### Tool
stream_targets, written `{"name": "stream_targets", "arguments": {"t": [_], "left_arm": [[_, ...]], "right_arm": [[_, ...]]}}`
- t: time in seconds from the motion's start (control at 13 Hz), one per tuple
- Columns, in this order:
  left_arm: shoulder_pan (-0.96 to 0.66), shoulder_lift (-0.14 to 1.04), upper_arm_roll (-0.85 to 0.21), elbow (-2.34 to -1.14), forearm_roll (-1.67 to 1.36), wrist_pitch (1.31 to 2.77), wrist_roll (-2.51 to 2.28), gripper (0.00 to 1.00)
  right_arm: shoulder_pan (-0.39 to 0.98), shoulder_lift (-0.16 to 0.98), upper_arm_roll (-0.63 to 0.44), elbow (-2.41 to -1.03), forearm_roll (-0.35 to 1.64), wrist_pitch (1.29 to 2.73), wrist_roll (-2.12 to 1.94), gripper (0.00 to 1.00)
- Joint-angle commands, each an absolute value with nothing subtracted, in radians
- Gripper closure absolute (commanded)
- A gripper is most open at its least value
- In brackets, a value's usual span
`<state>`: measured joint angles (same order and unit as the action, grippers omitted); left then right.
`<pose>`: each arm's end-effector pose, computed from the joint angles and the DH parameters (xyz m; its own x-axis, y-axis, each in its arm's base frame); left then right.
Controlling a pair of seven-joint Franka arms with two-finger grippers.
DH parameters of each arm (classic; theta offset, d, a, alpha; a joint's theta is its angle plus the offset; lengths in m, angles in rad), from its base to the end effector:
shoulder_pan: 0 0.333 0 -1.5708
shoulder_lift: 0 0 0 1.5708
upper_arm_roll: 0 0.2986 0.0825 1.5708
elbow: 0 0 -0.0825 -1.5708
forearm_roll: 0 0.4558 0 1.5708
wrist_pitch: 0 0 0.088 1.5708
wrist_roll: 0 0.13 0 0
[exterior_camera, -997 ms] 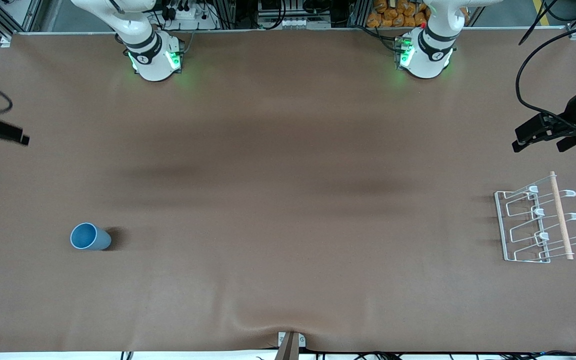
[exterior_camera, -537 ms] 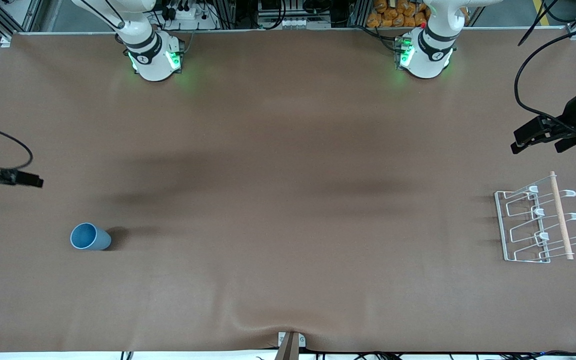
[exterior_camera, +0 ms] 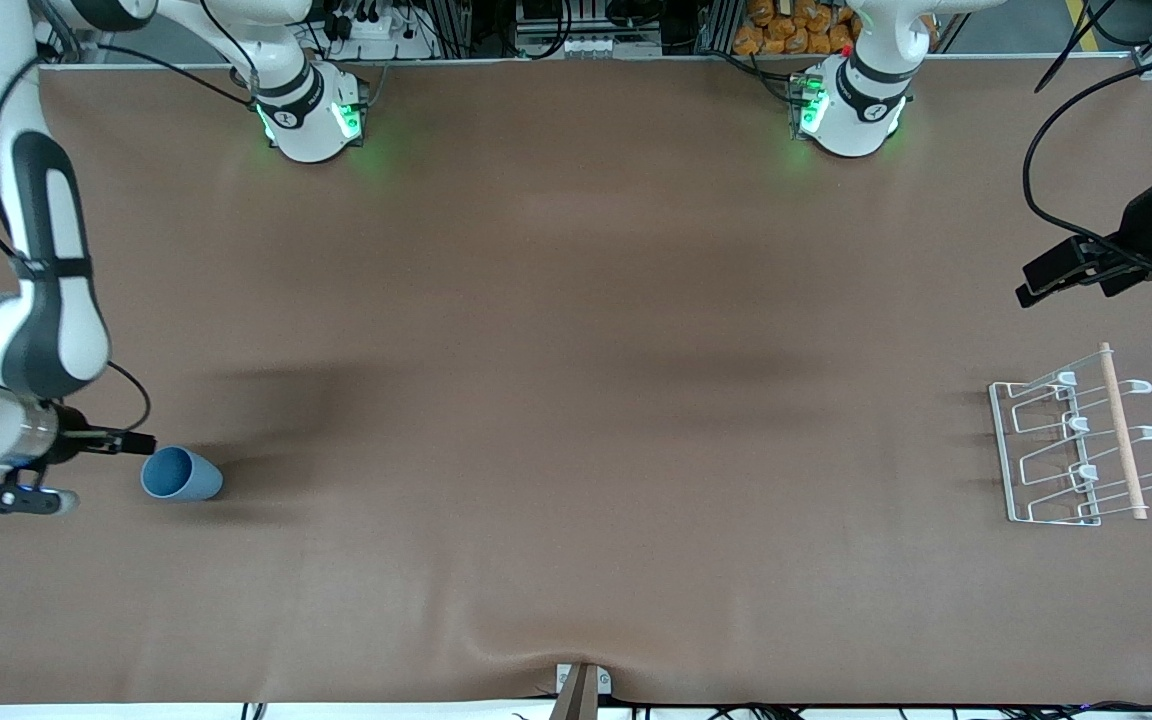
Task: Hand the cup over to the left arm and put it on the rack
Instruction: 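Reach the right gripper down to the blue cup and grasp it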
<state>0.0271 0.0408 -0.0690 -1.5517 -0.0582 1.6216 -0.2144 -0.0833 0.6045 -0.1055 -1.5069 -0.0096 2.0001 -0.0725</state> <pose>0.6430 -0.0335 0.5735 0.9846 0.1743 0.0155 0.1729 -0.9827 0.0657 0.7322 -0.1328 0.2312 0.9886 -0.0991 -0.1132 -0.0928 -0.9939 0.0600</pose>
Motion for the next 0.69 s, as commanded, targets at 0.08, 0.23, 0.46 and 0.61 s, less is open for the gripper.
{"name": "stream_targets", "arguments": {"t": [0.08,0.23,0.46,0.61], "left_arm": [[0.052,0.041,-0.074,-1.534,-0.187,1.598,-0.371,0.0],[0.058,0.043,-0.074,-1.534,-0.245,1.598,-0.454,0.0],[0.057,0.052,-0.074,-1.534,-0.339,1.598,-0.61,0.0],[0.043,0.054,-0.075,-1.534,-0.356,1.598,-0.676,0.0]], "right_arm": [[-0.089,0.666,-0.095,-1.486,-0.008,2.071,-0.083,0.0],[-0.089,0.675,-0.095,-1.486,-0.008,2.091,-0.083,0.0],[-0.09,0.675,-0.095,-1.486,-0.006,2.092,-0.081,0.0],[-0.094,0.675,-0.095,-1.486,-0.005,2.109,-0.081,0.0]]}}
